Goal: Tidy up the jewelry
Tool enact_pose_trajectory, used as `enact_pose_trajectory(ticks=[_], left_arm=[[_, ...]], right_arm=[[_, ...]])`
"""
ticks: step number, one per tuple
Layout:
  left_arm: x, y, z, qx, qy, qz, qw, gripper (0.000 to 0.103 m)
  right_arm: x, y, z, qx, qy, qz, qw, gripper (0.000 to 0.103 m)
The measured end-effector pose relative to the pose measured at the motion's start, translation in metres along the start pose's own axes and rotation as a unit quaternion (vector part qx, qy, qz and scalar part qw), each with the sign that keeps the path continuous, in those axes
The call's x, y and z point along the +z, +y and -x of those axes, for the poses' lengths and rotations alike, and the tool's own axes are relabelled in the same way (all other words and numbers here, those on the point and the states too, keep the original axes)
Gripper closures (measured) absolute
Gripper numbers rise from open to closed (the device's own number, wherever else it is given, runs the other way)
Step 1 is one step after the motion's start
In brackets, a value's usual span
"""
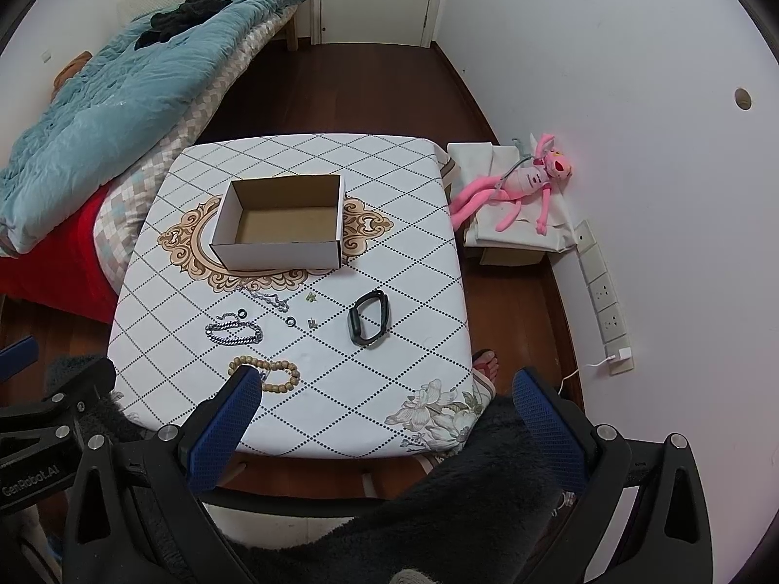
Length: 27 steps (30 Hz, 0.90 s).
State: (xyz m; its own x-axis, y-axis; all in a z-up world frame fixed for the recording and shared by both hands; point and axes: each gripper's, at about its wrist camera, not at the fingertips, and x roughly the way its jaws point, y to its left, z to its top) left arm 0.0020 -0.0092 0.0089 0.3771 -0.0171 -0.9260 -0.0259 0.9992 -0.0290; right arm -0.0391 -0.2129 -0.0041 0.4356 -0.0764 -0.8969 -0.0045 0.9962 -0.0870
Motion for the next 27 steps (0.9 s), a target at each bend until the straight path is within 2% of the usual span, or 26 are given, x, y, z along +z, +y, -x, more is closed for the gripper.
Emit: enact_pose_trajectory(ticks=[27], left_arm=[[-0.0036, 0.0007, 0.0041, -0.005, -0.003, 0.000, 1.0000, 0.000]], right_arm=[[0.0002, 0.0002, 0.0040, 0.000, -0.003, -0.001, 1.000, 0.000]])
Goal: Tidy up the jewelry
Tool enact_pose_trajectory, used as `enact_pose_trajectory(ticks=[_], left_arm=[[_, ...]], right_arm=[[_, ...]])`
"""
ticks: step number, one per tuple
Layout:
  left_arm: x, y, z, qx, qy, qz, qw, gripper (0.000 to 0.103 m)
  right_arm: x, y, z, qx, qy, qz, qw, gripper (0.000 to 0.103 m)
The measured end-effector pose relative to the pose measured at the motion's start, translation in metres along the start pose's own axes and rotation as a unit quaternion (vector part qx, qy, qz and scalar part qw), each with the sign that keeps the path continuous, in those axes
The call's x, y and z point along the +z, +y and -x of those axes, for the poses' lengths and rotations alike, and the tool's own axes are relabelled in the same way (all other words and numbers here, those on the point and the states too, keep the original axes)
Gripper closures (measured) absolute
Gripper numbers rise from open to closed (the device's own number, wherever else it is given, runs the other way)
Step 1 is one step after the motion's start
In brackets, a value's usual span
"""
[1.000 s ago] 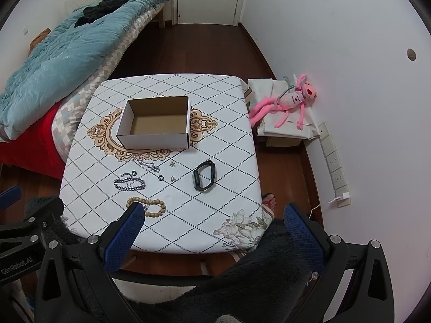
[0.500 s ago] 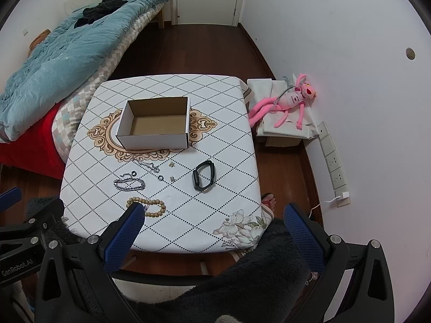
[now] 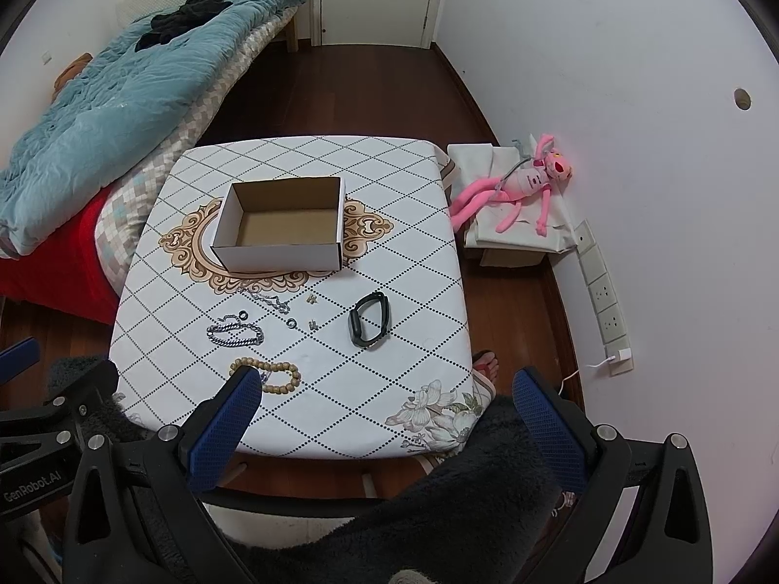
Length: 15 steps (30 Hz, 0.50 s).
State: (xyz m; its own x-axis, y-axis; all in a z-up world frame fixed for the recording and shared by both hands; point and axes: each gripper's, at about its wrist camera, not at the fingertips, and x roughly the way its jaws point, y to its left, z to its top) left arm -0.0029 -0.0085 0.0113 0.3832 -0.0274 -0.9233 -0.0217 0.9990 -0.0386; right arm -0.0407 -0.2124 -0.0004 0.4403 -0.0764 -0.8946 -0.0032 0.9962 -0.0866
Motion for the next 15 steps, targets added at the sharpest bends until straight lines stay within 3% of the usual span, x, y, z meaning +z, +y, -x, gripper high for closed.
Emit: enact_pose_trajectory(ticks=[15], left_arm=[[0.0050, -0.0017, -0.0097, -0.006, -0.007, -0.001, 1.0000, 0.000]], right_arm=[[0.0015, -0.0056, -0.0017, 0.003, -0.001, -0.014, 1.000, 0.000]])
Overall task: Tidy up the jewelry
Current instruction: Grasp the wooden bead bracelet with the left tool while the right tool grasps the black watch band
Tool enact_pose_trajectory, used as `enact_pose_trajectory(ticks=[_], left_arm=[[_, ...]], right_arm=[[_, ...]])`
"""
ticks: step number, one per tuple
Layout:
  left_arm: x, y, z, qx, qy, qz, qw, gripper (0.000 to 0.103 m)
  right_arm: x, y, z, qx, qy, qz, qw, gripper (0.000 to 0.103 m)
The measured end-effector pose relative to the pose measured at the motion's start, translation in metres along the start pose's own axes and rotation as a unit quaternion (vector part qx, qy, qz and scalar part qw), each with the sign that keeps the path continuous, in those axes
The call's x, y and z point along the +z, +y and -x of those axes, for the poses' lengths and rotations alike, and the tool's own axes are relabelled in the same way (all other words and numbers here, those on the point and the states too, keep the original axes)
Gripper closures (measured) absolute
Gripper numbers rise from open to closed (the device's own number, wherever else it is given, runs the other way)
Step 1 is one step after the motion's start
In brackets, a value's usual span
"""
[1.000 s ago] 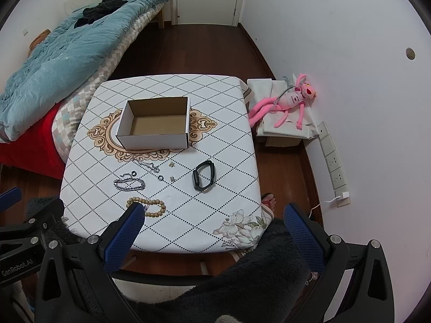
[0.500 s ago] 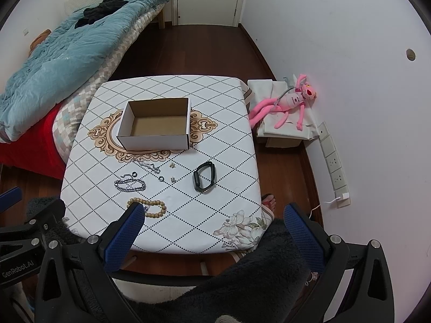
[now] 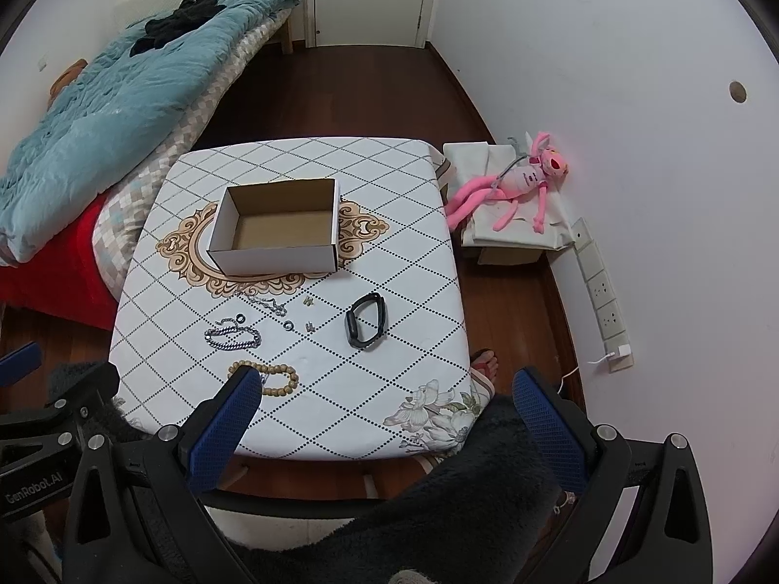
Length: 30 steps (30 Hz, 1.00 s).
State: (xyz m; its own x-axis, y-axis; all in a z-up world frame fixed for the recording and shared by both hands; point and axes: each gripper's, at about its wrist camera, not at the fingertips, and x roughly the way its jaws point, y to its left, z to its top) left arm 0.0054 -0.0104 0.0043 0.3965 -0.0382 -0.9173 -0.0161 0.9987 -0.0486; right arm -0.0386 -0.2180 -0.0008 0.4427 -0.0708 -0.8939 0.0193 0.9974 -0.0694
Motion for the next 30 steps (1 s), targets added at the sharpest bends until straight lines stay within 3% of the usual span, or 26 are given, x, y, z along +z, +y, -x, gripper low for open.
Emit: enact_pose_trajectory(ticks=[3, 6, 9, 11, 13, 15, 18, 24, 28, 29, 30], left_arm=[[0.005, 0.004, -0.018, -0.012, -0.008, 0.003, 0.9999, 0.000], [0.008, 0.005, -0.047, 0.002, -0.011, -0.007, 0.9999, 0.001], [0.006, 0.007, -0.078, 0.010, 0.011, -0.017, 0.9998, 0.001], [0.001, 0.007, -0.107, 0.014, 0.039, -0.022, 0.9989, 0.002], [-0.005, 0.005, -0.134, 0.013, 0.069, -0.027, 0.9971, 0.019], [-0.011, 0.001, -0.161, 0.009, 0.100, -0.035, 0.9944, 0.022], [-0.019, -0.004, -0.188, 0.005, 0.127, -0.042, 0.9910, 0.026], [-0.033, -0.002, -0.229, -0.009, 0.174, -0.026, 0.9843, 0.050], [-0.036, 0.001, -0.233, -0.029, 0.173, -0.014, 0.9845, 0.055], [-0.036, 0.000, -0.233, -0.036, 0.172, -0.016, 0.9843, 0.060], [-0.037, -0.001, -0.233, -0.052, 0.173, -0.014, 0.9835, 0.072]], right_arm=[[0.003, -0.010, -0.011, 0.027, -0.015, -0.023, 0.999, 0.000], [0.005, -0.021, -0.041, 0.046, -0.001, -0.044, 0.998, 0.000], [0.002, -0.028, -0.077, 0.050, 0.023, -0.060, 0.997, 0.000], [-0.003, -0.029, -0.102, 0.045, 0.040, -0.059, 0.996, 0.009], [-0.009, -0.029, -0.127, 0.044, 0.064, -0.060, 0.995, 0.018], [-0.017, -0.031, -0.152, 0.050, 0.084, -0.064, 0.993, 0.025], [-0.027, -0.032, -0.180, 0.049, 0.104, -0.070, 0.991, 0.025], [-0.029, -0.032, -0.206, 0.057, 0.124, -0.085, 0.987, 0.025], [-0.023, -0.036, -0.218, 0.056, 0.129, -0.095, 0.985, 0.025], [-0.021, -0.038, -0.221, 0.057, 0.131, -0.098, 0.985, 0.025], [-0.019, -0.041, -0.224, 0.058, 0.131, -0.103, 0.984, 0.025]])
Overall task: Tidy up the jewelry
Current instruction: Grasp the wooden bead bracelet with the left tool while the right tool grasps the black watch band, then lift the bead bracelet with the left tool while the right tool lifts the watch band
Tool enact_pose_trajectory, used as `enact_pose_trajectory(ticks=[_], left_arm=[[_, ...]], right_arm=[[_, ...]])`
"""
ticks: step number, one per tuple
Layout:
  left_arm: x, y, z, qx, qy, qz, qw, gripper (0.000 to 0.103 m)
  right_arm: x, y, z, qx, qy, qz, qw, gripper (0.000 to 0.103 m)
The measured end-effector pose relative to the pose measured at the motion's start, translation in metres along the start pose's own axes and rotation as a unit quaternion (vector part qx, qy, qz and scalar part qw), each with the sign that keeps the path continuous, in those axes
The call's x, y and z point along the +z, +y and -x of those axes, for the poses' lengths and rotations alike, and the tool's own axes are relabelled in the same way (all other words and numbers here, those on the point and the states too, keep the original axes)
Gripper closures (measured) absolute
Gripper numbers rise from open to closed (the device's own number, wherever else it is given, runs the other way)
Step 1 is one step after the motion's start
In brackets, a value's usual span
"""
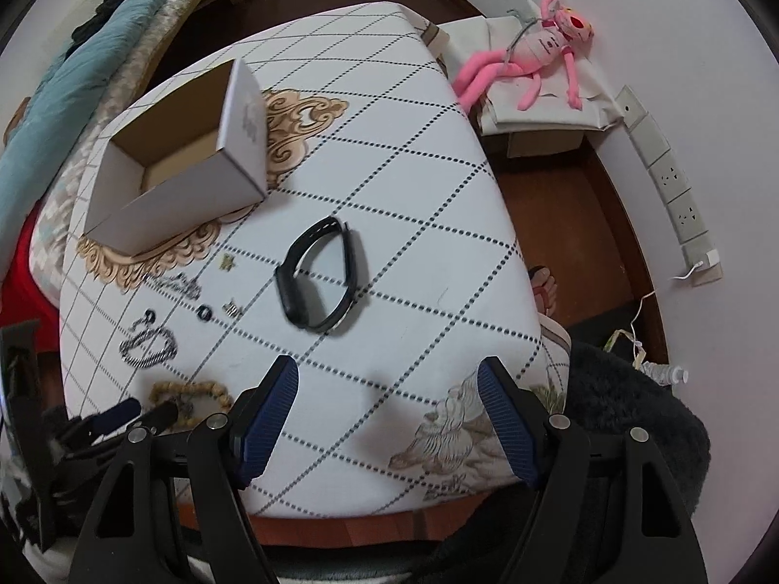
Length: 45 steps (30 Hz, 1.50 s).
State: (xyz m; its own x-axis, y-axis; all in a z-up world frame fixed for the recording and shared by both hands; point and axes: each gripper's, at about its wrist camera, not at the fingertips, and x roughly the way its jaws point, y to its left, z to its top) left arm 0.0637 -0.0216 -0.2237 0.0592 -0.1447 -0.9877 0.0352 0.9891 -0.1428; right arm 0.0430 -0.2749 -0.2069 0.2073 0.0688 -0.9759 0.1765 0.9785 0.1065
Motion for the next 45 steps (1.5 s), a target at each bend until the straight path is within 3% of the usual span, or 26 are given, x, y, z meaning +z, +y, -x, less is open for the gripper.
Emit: enact_pose_trajectory(ticks=[1, 4, 6, 9, 12, 14, 15, 16, 17, 18, 20, 24, 28, 31, 34, 36, 41, 42, 43, 45], left_arm=[[0.000, -0.002, 0.000, -0.007, 0.000, -0.002, 1.0000, 0.086], [-0.003, -0.010, 0.001, 0.004, -0.011, -0.023, 0.9997, 0.093], [-0.005, -0.009, 0.004, 0.001, -0.018, -0.025, 0.9995, 0.103], [-0.008, -0.002, 0.010, -0.003, -0.022, -0.019, 0.9996, 0.103], [-0.009, 0.004, 0.022, -0.002, -0.032, -0.014, 0.9994, 0.103], [-0.012, 0.011, 0.027, -0.006, -0.035, -0.009, 0.9993, 0.103], [-0.013, 0.014, 0.030, -0.015, -0.036, -0.005, 0.9992, 0.103], [-0.008, 0.017, 0.034, -0.028, -0.035, 0.002, 0.9990, 0.102], [-0.007, 0.023, 0.036, -0.043, -0.034, 0.015, 0.9984, 0.101], [-0.008, 0.028, 0.037, -0.053, -0.032, 0.025, 0.9978, 0.100], [-0.010, 0.036, 0.036, -0.068, -0.021, 0.038, 0.9967, 0.098], [-0.015, 0.039, 0.031, -0.064, -0.013, 0.040, 0.9971, 0.072], [-0.015, 0.031, 0.023, -0.056, -0.006, 0.025, 0.9981, 0.071], [-0.016, 0.024, 0.017, -0.027, -0.004, 0.011, 0.9996, 0.071], [-0.019, 0.023, 0.013, -0.009, -0.020, 0.003, 0.9997, 0.074], [-0.020, 0.020, 0.014, -0.010, -0.032, -0.007, 0.9994, 0.086], [-0.020, 0.011, 0.016, -0.006, -0.045, -0.016, 0.9988, 0.087], [-0.020, 0.010, 0.020, -0.011, -0.049, -0.016, 0.9986, 0.092], [-0.020, 0.009, 0.025, -0.014, -0.055, -0.018, 0.9982, 0.103], [-0.024, 0.003, 0.034, -0.019, -0.065, -0.020, 0.9975, 0.103]], right_arm=[[0.003, -0.002, -0.002, 0.003, 0.000, -0.006, 1.000, 0.025], [0.013, -0.008, -0.012, 0.012, 0.001, -0.025, 1.000, 0.025], [0.019, -0.010, -0.019, 0.017, -0.001, -0.038, 0.999, 0.025], [0.027, -0.008, -0.033, 0.028, -0.001, -0.051, 0.998, 0.028], [0.030, -0.004, -0.050, 0.035, 0.009, -0.054, 0.998, 0.039], [0.030, 0.001, -0.063, 0.039, 0.021, -0.050, 0.998, 0.055], [0.030, 0.003, -0.067, 0.038, 0.022, -0.047, 0.998, 0.058], [0.029, 0.006, -0.066, 0.034, 0.008, -0.039, 0.999, 0.067], [0.028, 0.009, -0.069, 0.044, 0.010, -0.032, 0.998, 0.087], [0.026, 0.011, -0.071, 0.048, 0.017, -0.030, 0.998, 0.095], [0.022, 0.014, -0.072, 0.042, 0.013, -0.020, 0.999, 0.095], [0.007, 0.013, -0.066, 0.055, 0.020, -0.007, 0.998, 0.095], [-0.013, 0.005, -0.055, 0.063, 0.026, -0.002, 0.998, 0.095], [-0.022, 0.000, -0.052, 0.061, 0.027, -0.007, 0.998, 0.095], [-0.033, -0.002, -0.053, 0.057, 0.031, -0.011, 0.998, 0.095], [-0.036, 0.000, -0.054, 0.057, 0.033, -0.010, 0.998, 0.095], [-0.044, 0.006, -0.054, 0.054, 0.033, -0.002, 0.998, 0.095], [-0.043, 0.009, -0.054, 0.054, 0.033, -0.001, 0.998, 0.095], [-0.043, 0.009, -0.053, 0.055, 0.032, 0.000, 0.998, 0.095], [-0.042, 0.010, -0.049, 0.057, 0.028, 0.000, 0.998, 0.095]])
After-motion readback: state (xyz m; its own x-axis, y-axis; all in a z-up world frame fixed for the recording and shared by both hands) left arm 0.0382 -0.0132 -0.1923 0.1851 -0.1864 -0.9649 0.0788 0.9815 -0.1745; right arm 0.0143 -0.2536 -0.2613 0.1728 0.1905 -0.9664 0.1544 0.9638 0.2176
